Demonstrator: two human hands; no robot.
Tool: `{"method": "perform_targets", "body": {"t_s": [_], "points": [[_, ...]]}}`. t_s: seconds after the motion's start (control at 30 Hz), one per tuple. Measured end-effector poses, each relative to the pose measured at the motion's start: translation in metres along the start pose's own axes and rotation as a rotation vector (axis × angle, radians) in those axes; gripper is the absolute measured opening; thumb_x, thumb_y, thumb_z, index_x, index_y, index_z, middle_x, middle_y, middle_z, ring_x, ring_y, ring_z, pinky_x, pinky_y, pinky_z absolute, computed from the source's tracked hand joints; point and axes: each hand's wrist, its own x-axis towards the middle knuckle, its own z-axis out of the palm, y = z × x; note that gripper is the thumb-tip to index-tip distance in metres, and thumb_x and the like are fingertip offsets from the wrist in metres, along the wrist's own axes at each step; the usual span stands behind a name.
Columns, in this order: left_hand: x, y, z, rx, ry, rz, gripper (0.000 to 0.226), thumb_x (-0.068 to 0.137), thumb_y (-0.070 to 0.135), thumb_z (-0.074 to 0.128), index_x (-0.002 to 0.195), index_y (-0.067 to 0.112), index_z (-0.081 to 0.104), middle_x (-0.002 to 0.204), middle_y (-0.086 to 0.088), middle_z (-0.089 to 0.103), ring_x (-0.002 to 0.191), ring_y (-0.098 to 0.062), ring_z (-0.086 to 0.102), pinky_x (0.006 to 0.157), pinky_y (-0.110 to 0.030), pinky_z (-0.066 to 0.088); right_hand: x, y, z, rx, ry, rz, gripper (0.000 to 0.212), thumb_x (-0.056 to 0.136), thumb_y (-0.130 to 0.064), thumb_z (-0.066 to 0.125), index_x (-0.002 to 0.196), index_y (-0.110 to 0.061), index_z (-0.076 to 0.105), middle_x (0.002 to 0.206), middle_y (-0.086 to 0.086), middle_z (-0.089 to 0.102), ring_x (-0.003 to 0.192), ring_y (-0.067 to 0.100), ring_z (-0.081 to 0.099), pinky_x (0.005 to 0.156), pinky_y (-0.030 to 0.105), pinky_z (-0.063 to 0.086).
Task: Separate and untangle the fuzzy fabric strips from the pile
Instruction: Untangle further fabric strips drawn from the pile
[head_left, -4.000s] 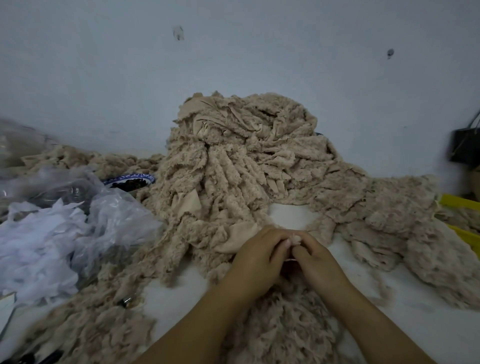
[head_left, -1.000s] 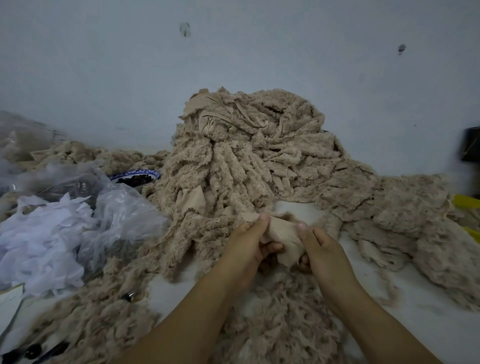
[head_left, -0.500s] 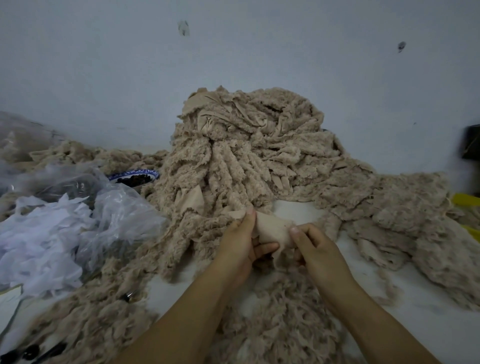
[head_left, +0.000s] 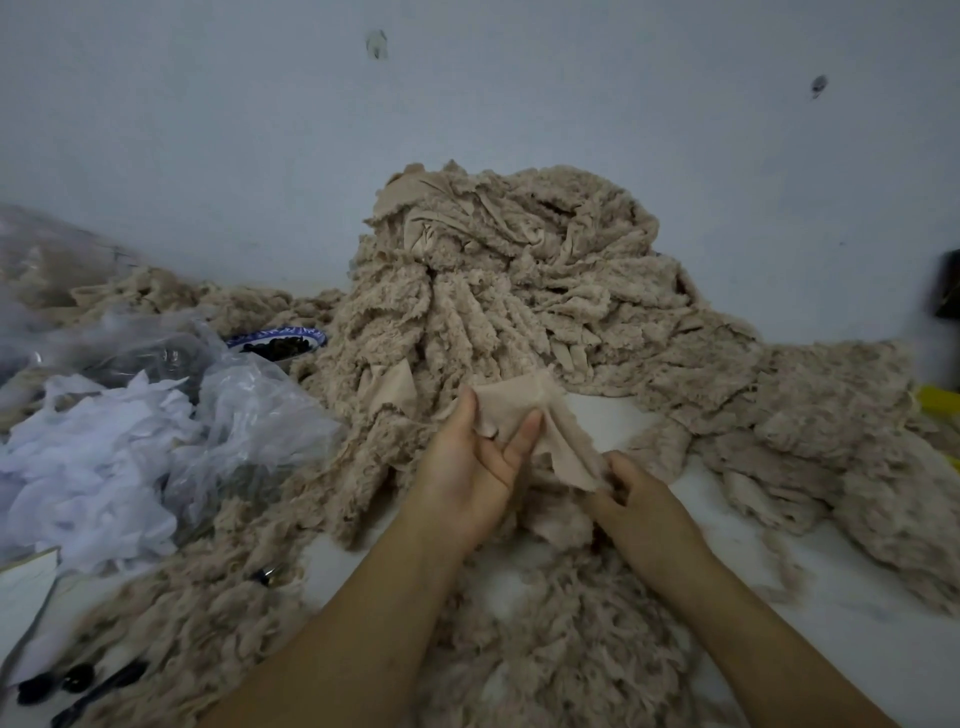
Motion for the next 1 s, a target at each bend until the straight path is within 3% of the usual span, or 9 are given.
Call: {"method": "perform_targets", "body": {"t_s": [0.13, 0.23, 0.33, 0.5, 0.57, 0.67, 0.8, 0.9, 1.0], "points": [[0.004, 0.003, -0.002, -0.081, 0.051, 0.085, 0.037, 0.105, 0.030, 0.042, 0.115, -0.001, 0.059, 0.099, -0.020, 0.075, 0.082, -0.027, 0.076, 0.059, -0.030, 0.060, 0.002, 0.001, -0.005, -0.027, 0.112, 0.023, 0.013, 0.094, -0.029, 0.060, 0.085, -0.030, 0.051, 0.080, 0.002, 0.059, 0.062, 0.008, 0.052, 0.050, 0.011, 0.038], [0.005, 0.004, -0.003, -0.048, 0.064, 0.110, 0.035, 0.105, 0.029, 0.043, 0.115, -0.001, 0.058, 0.101, -0.019, 0.075, 0.085, -0.027, 0.076, 0.061, -0.031, 0.061, 0.002, -0.004, -0.007, 0.334, 0.126, 0.115, 0.023, 0.095, -0.037, 0.053, 0.075, -0.031, 0.062, 0.076, -0.002, 0.065, 0.070, 0.012, 0.062, 0.066, 0.028, 0.051], [0.006, 0.000, -0.004, 0.108, 0.101, 0.151, 0.035, 0.106, 0.030, 0.043, 0.117, 0.001, 0.057, 0.113, -0.015, 0.073, 0.089, -0.024, 0.075, 0.068, -0.032, 0.062, 0.002, -0.006, -0.006, 0.610, 0.115, 0.129, 0.043, 0.097, -0.022, 0.045, 0.057, -0.028, 0.056, 0.063, -0.003, 0.057, 0.068, 0.017, 0.056, 0.065, 0.034, 0.048], [0.002, -0.013, -0.009, 0.823, 0.033, 0.240, 0.040, 0.098, 0.052, 0.052, 0.114, 0.018, 0.065, 0.116, -0.001, 0.070, 0.099, -0.007, 0.071, 0.084, -0.024, 0.058, -0.001, -0.008, -0.004, 0.589, 0.106, 0.041, 0.038, 0.101, -0.022, 0.050, 0.066, -0.030, 0.062, 0.055, -0.001, 0.049, 0.051, 0.011, 0.047, 0.055, 0.030, 0.040], [-0.005, -0.018, -0.009, 1.189, -0.102, 0.298, 0.024, 0.096, 0.053, 0.054, 0.099, 0.034, 0.068, 0.100, 0.007, 0.074, 0.084, 0.012, 0.066, 0.067, -0.006, 0.050, -0.002, -0.011, -0.004, 0.607, 0.108, 0.012, 0.031, 0.101, -0.026, 0.051, 0.075, -0.031, 0.067, 0.053, 0.000, 0.048, 0.048, 0.010, 0.045, 0.052, 0.027, 0.038], [-0.012, -0.026, -0.007, 1.379, -0.320, 0.271, 0.019, 0.093, 0.043, 0.065, 0.075, 0.044, 0.070, 0.075, 0.023, 0.072, 0.068, 0.012, 0.065, 0.058, -0.004, 0.044, -0.002, -0.012, -0.006, 0.660, 0.124, 0.015, 0.027, 0.100, -0.029, 0.052, 0.079, -0.033, 0.070, 0.054, -0.001, 0.048, 0.048, 0.008, 0.045, 0.051, 0.026, 0.041], [-0.005, -0.028, -0.011, 1.454, -0.156, 0.270, 0.041, 0.095, 0.044, 0.061, 0.066, 0.017, 0.070, 0.054, 0.008, 0.061, 0.052, -0.004, 0.055, 0.054, -0.024, 0.044, -0.001, -0.010, -0.007, 0.688, 0.138, 0.011, 0.026, 0.100, -0.028, 0.052, 0.080, -0.029, 0.070, 0.052, 0.001, 0.047, 0.046, 0.010, 0.044, 0.048, 0.023, 0.041], [-0.003, -0.026, -0.011, 1.362, -0.029, 0.274, 0.047, 0.094, 0.046, 0.062, 0.055, 0.020, 0.057, 0.047, 0.010, 0.049, 0.045, -0.005, 0.046, 0.047, -0.020, 0.037, -0.001, -0.008, -0.006, 0.681, 0.128, 0.021, 0.018, 0.096, -0.036, 0.056, 0.091, -0.025, 0.069, 0.053, 0.001, 0.049, 0.047, 0.010, 0.047, 0.047, 0.020, 0.043], [-0.004, -0.022, -0.008, 1.153, 0.019, 0.188, 0.037, 0.092, 0.045, 0.065, 0.072, 0.015, 0.072, 0.068, 0.005, 0.072, 0.066, -0.013, 0.068, 0.063, -0.024, 0.054, -0.002, -0.009, -0.002, 0.603, 0.066, 0.018, 0.031, 0.081, -0.048, 0.062, 0.100, -0.023, 0.064, 0.053, -0.004, 0.052, 0.046, 0.006, 0.048, 0.044, 0.016, 0.041]]}}
